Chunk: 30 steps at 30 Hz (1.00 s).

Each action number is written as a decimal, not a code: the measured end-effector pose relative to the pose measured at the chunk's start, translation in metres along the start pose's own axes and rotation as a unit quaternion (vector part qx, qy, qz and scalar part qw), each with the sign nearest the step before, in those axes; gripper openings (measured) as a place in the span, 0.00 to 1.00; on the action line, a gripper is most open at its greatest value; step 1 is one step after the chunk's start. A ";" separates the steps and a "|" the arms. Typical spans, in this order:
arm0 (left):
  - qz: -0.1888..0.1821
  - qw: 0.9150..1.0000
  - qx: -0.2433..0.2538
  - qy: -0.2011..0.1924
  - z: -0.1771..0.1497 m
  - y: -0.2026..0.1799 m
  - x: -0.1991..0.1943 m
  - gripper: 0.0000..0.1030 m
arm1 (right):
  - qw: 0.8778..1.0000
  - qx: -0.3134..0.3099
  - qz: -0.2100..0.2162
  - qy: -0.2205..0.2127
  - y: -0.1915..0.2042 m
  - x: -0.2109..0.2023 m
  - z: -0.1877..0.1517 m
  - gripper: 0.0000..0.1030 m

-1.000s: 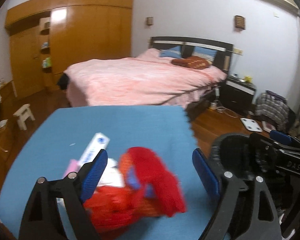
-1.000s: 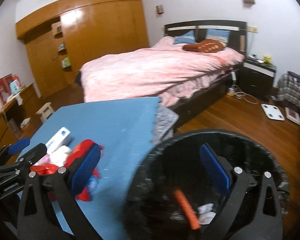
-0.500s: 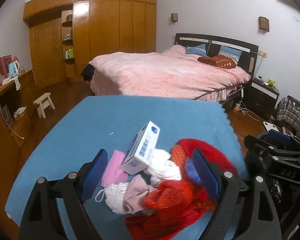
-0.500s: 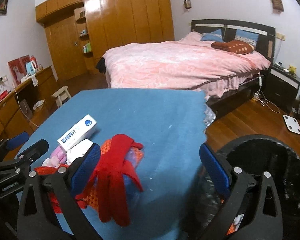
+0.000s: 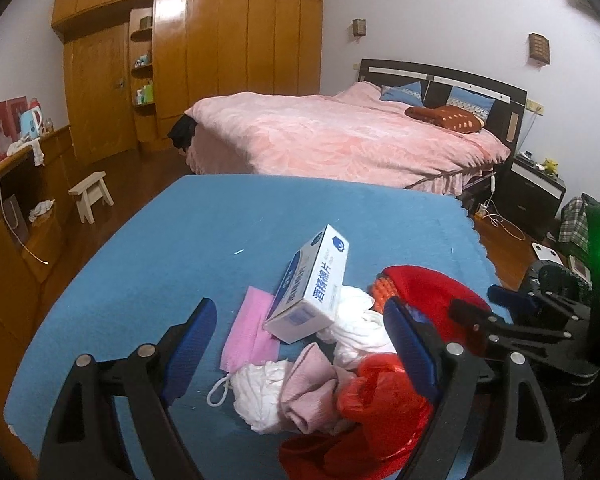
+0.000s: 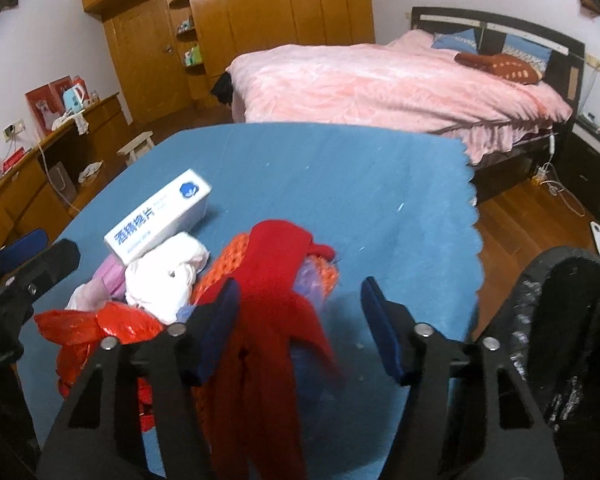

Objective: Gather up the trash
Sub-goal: 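Return to the pile and grasp the red glove with the right tool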

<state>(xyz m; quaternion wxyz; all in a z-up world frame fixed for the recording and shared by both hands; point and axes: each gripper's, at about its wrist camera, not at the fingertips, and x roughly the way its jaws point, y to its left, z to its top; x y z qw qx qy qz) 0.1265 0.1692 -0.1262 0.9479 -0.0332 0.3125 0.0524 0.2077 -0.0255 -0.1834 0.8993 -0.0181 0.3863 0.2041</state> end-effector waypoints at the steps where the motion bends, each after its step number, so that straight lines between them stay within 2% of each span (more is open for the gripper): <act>1: -0.001 1.000 -0.001 0.001 0.000 0.001 0.001 0.81 | 1.000 -0.001 0.003 0.002 0.001 0.001 -0.001 0.55; 4: -0.004 1.000 -0.001 0.005 -0.002 0.001 0.004 0.81 | 1.000 -0.002 0.026 0.008 0.002 0.002 -0.001 0.40; 6: -0.005 1.000 -0.001 0.006 -0.002 0.002 0.005 0.81 | 0.999 -0.004 0.040 0.011 0.003 0.002 0.001 0.24; 10: -0.007 1.000 -0.001 0.005 -0.001 0.001 0.005 0.81 | 0.998 -0.010 0.063 0.009 0.006 -0.005 0.005 0.13; 21: -0.010 1.000 0.004 0.002 0.008 -0.006 0.007 0.81 | 0.997 -0.004 0.075 -0.031 0.002 -0.027 0.027 0.12; 27: -0.014 1.000 0.006 0.014 0.016 -0.008 0.025 0.70 | 0.997 -0.001 0.071 -0.043 -0.003 -0.028 0.040 0.12; 30: -0.015 0.999 0.005 0.032 0.019 -0.007 0.039 0.65 | 0.997 -0.002 0.071 -0.042 -0.004 -0.024 0.043 0.12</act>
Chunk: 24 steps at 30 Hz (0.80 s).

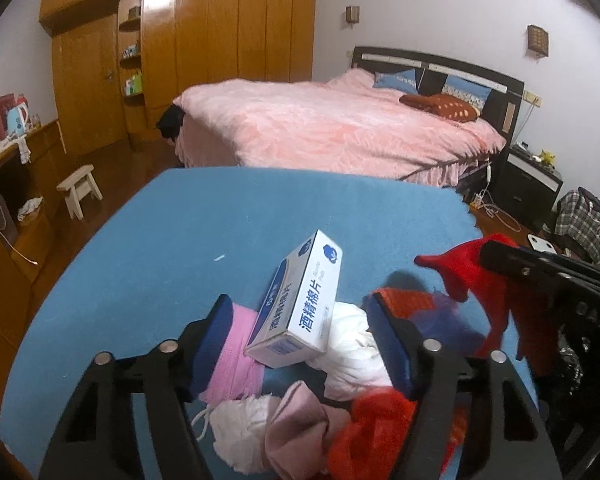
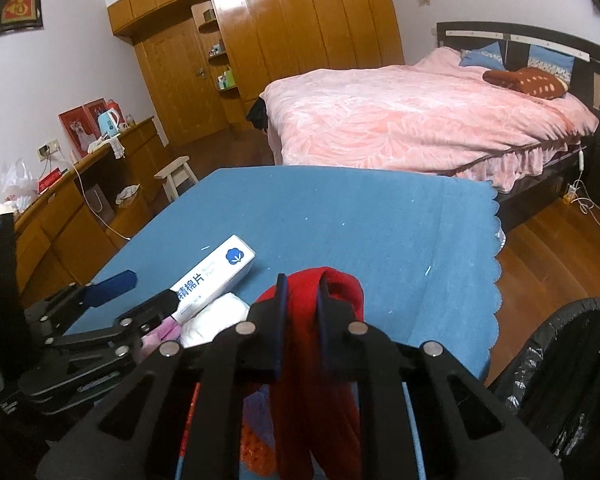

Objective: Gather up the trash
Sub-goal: 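Return to the pile and grasp the red glove with the right tool, then grasp the white alcohol-pad box with the left tool while the right tool holds the red glove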

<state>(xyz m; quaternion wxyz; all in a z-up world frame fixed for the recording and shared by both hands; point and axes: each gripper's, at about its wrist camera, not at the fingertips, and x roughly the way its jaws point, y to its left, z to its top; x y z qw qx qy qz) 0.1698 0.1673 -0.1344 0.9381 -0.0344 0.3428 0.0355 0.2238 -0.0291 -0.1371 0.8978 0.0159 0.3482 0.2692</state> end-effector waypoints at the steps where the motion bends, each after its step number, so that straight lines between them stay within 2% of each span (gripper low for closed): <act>1: 0.000 1.000 0.000 0.004 0.000 -0.001 0.003 0.64 | 1.000 0.000 0.000 0.000 0.000 0.000 0.000 0.12; 6: -0.006 1.000 0.007 0.027 -0.001 -0.001 0.020 0.62 | 1.000 0.000 0.002 0.006 0.000 0.007 -0.001 0.12; 8: -0.006 0.999 0.005 0.038 -0.004 -0.001 0.026 0.57 | 1.000 0.000 0.003 0.008 0.001 0.009 -0.001 0.12; 19: 0.013 0.998 -0.004 0.055 -0.013 0.003 0.038 0.56 | 1.000 0.002 0.005 0.015 0.003 0.016 -0.008 0.12; 22: 0.000 0.998 -0.011 0.055 -0.008 0.005 0.038 0.44 | 1.000 0.002 0.007 0.016 0.003 0.015 -0.008 0.12; 24: -0.002 0.999 -0.011 0.048 -0.006 0.005 0.034 0.42 | 1.000 0.001 0.007 0.014 0.004 0.014 -0.007 0.12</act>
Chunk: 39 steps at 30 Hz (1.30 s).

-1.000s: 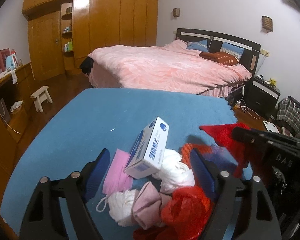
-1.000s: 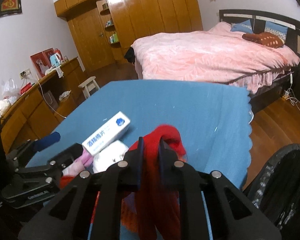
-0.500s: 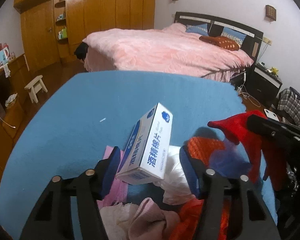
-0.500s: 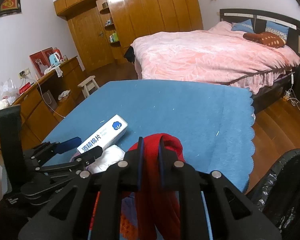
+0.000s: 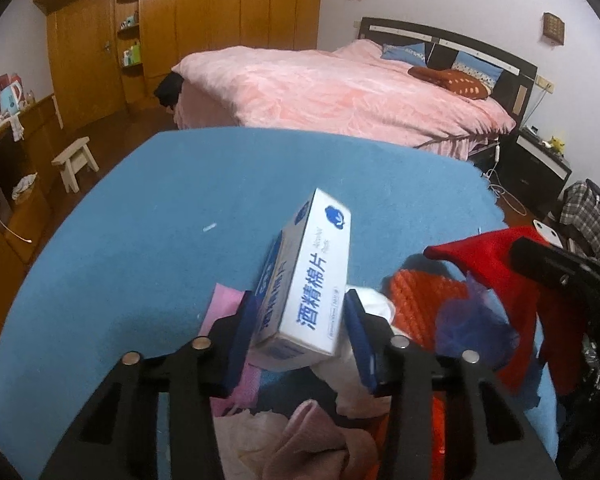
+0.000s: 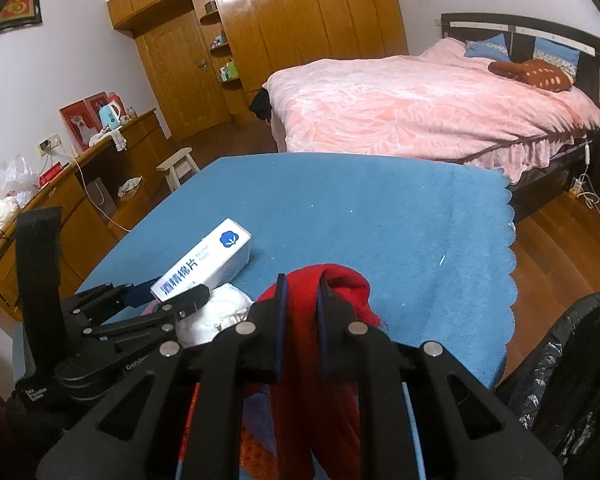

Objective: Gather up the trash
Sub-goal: 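Grasp the white alcohol-pad box with the left tool while the right tool holds the red glove, then carry the box and red glove over the black bin and open both tools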

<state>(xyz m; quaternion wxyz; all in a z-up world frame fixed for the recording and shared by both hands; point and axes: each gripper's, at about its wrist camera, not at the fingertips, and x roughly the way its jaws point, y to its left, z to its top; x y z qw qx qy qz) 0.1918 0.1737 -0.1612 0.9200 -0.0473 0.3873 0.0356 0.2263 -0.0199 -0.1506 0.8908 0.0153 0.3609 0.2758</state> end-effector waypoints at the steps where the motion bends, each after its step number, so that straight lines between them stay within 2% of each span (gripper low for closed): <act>1: -0.003 1.000 -0.002 -0.001 0.000 0.002 -0.001 0.40 | 1.000 0.000 0.001 0.000 0.000 0.000 0.000 0.12; 5: -0.016 1.000 -0.013 -0.013 0.004 0.005 -0.011 0.34 | 1.000 0.000 0.004 -0.006 0.000 -0.005 0.004 0.12; 11: -0.027 0.999 -0.022 -0.036 0.013 0.007 -0.030 0.31 | 1.000 -0.002 0.010 -0.020 0.003 -0.015 0.013 0.12; 24: -0.049 0.995 -0.019 -0.081 0.036 -0.008 -0.064 0.30 | 0.999 0.004 0.018 -0.051 0.000 -0.045 0.034 0.12; 39: -0.083 0.992 0.001 -0.097 0.043 -0.047 -0.090 0.30 | 0.996 0.046 0.008 -0.076 -0.030 -0.091 0.037 0.12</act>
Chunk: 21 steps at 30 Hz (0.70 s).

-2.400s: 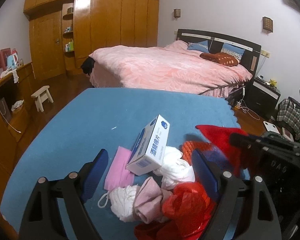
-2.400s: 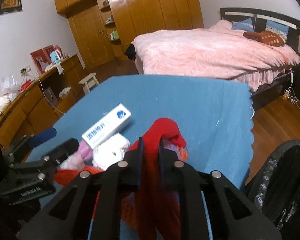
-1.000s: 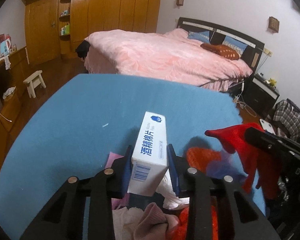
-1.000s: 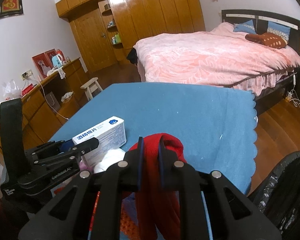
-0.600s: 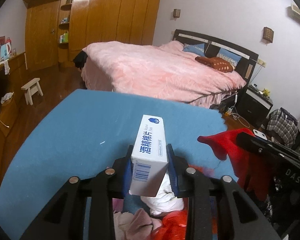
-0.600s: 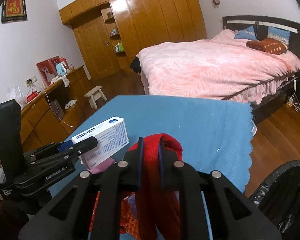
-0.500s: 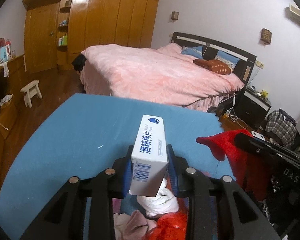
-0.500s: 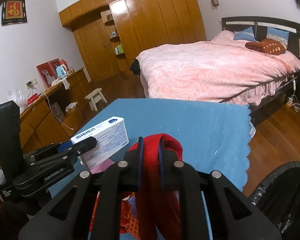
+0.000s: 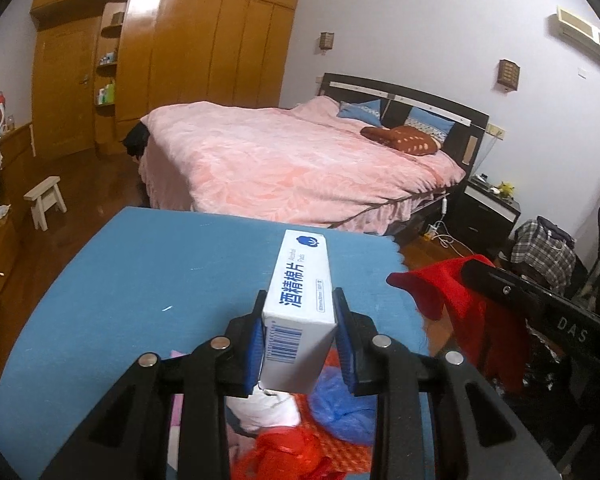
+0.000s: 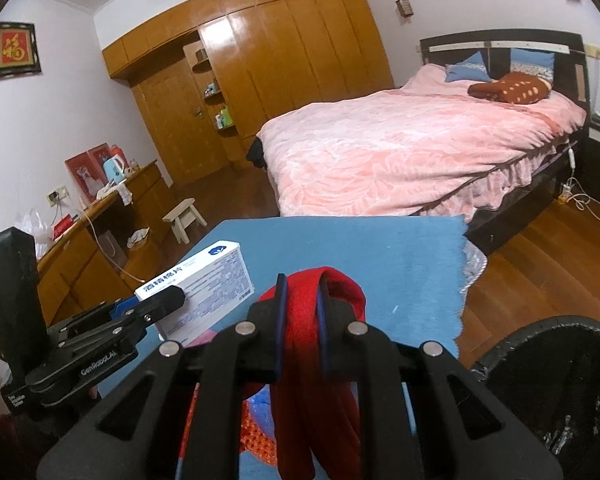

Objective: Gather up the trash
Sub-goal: 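Carry the box and red glove over the black bin and open both tools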

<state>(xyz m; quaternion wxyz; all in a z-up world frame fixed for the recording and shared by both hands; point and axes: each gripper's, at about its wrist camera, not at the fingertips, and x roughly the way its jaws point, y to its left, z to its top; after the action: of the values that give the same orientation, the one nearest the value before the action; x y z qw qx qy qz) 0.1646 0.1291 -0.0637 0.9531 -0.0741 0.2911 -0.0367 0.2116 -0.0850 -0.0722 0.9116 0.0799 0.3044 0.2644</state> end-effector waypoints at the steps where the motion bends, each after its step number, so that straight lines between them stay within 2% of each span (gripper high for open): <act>1: -0.003 1.000 0.002 0.000 -0.001 -0.003 -0.001 0.30 | 1.000 0.006 -0.002 -0.002 -0.004 -0.005 -0.001 0.12; 10: -0.039 0.999 0.026 0.005 -0.005 -0.051 -0.001 0.30 | 0.999 0.017 -0.047 -0.012 -0.039 -0.042 -0.009 0.12; 21: -0.090 0.994 0.066 0.015 -0.021 -0.130 0.015 0.30 | 0.992 0.033 -0.120 -0.019 -0.095 -0.093 -0.031 0.12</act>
<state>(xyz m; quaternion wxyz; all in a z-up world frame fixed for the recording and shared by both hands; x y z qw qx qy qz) 0.1617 -0.0035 -0.0674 0.9441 -0.0367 0.2948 -0.1428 0.1711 -0.2155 -0.0783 0.9393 0.0781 0.3029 0.1412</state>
